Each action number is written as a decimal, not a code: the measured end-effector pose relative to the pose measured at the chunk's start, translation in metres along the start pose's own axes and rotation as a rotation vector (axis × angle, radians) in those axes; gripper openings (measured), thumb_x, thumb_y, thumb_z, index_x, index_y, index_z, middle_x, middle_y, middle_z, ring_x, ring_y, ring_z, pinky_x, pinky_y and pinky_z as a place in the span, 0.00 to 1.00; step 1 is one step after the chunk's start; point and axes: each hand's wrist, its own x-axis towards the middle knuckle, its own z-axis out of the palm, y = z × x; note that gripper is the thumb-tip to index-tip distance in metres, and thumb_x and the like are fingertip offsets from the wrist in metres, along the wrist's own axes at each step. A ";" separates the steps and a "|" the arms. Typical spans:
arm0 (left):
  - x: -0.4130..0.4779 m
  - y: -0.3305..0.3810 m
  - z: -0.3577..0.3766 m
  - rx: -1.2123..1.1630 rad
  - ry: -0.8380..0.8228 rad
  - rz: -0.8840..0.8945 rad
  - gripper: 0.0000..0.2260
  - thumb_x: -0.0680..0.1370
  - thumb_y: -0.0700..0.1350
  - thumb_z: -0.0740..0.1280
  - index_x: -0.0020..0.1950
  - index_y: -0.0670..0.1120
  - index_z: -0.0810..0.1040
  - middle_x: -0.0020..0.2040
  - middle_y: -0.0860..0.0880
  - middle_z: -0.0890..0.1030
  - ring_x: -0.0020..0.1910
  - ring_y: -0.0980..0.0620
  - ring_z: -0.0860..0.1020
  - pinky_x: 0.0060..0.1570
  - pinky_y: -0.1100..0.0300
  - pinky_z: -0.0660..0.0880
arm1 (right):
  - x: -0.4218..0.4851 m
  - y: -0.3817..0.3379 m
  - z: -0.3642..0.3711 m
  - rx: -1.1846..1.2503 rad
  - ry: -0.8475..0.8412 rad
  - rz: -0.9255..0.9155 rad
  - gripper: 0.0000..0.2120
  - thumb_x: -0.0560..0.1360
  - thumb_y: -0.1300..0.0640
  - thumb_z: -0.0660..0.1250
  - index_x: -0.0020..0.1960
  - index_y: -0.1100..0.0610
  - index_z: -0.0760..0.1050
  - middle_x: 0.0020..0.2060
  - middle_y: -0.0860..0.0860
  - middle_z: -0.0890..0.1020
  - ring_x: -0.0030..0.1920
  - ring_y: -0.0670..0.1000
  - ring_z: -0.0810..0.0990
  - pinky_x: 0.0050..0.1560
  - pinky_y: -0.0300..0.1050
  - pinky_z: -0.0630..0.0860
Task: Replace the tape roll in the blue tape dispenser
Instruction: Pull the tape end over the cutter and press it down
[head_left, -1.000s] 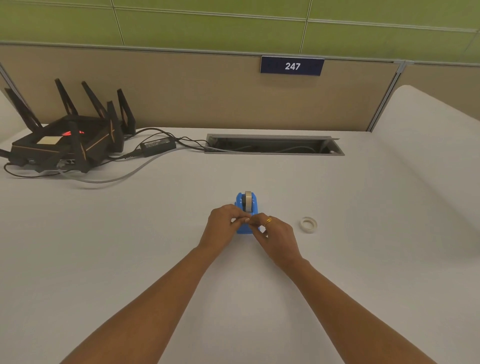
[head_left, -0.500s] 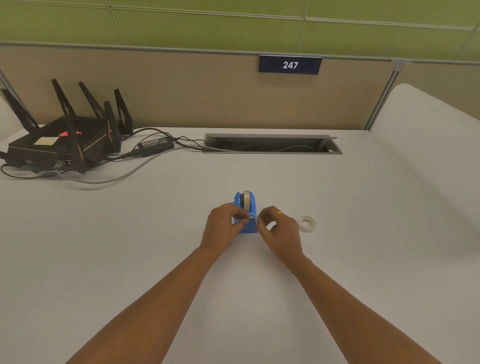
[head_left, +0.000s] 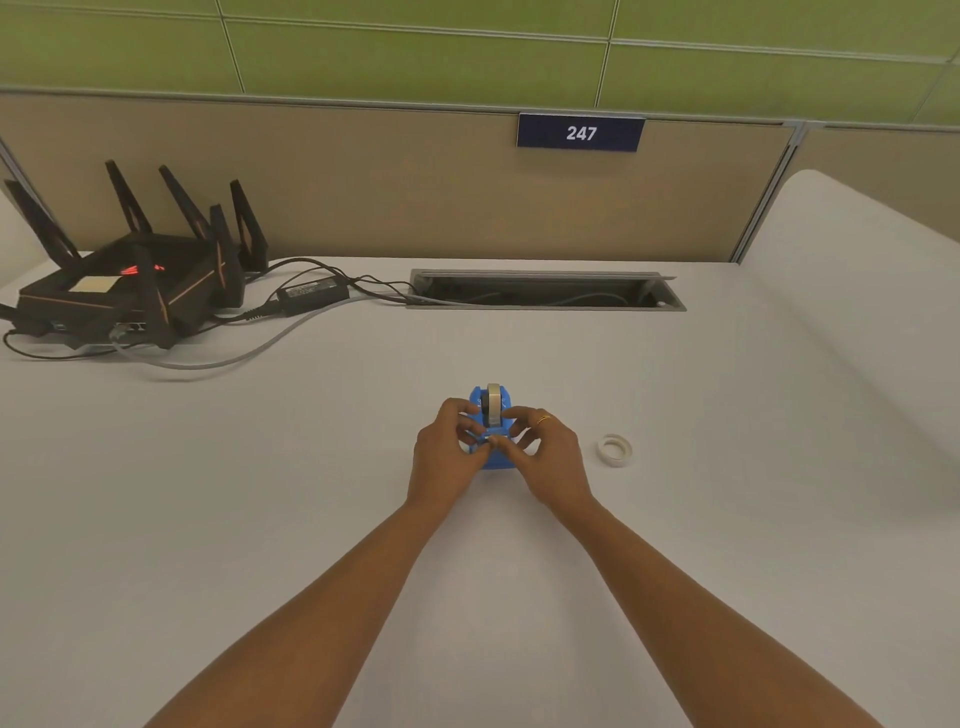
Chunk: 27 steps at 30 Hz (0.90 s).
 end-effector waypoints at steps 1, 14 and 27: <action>0.000 0.000 0.000 -0.004 0.003 0.000 0.18 0.68 0.42 0.73 0.54 0.46 0.70 0.41 0.52 0.78 0.40 0.54 0.77 0.39 0.71 0.71 | 0.000 0.000 -0.001 -0.004 -0.009 0.004 0.14 0.70 0.53 0.71 0.54 0.54 0.77 0.45 0.53 0.81 0.42 0.52 0.78 0.44 0.44 0.74; -0.001 -0.005 -0.004 -0.067 -0.025 -0.024 0.17 0.69 0.35 0.69 0.51 0.51 0.70 0.42 0.56 0.77 0.38 0.61 0.77 0.37 0.75 0.73 | -0.001 0.010 -0.007 -0.040 -0.054 -0.011 0.15 0.72 0.58 0.69 0.58 0.56 0.75 0.46 0.52 0.82 0.42 0.47 0.76 0.39 0.27 0.66; -0.004 -0.005 -0.003 -0.193 0.011 -0.162 0.12 0.76 0.39 0.60 0.59 0.47 0.72 0.53 0.55 0.74 0.52 0.57 0.72 0.50 0.66 0.67 | 0.000 0.007 -0.002 0.139 -0.113 0.091 0.20 0.73 0.58 0.67 0.63 0.56 0.68 0.60 0.50 0.72 0.56 0.46 0.71 0.49 0.36 0.69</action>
